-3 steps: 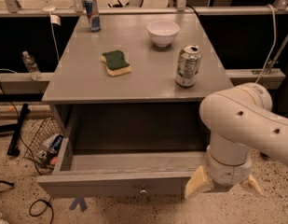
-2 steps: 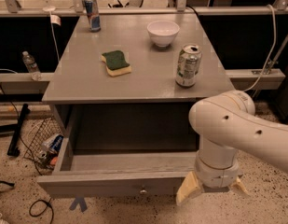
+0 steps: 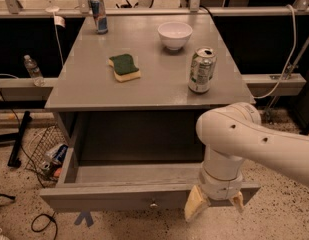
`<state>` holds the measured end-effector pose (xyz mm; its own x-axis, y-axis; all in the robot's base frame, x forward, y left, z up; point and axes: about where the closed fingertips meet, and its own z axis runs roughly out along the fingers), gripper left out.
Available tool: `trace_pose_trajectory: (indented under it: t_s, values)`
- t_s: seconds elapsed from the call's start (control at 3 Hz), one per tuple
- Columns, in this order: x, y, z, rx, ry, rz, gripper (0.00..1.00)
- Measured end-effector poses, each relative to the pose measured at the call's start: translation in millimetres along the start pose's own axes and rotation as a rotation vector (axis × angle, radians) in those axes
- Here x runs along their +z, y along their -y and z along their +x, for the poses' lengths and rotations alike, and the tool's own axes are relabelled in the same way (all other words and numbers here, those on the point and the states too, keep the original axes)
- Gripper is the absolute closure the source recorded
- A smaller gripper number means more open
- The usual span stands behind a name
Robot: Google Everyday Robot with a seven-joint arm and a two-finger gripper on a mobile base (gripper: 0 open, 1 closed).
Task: Close top drawer
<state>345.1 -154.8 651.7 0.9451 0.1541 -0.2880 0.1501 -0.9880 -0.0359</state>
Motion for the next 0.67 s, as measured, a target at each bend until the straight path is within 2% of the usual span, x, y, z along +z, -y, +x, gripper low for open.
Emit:
trace_pose_trajectory:
  t_s: [0.33,0.67]
  values:
    - [3,6,7,-0.007,-0.046,0.019,0.41]
    - [4,11,20,-0.003,-0.131,0.02,0.73]
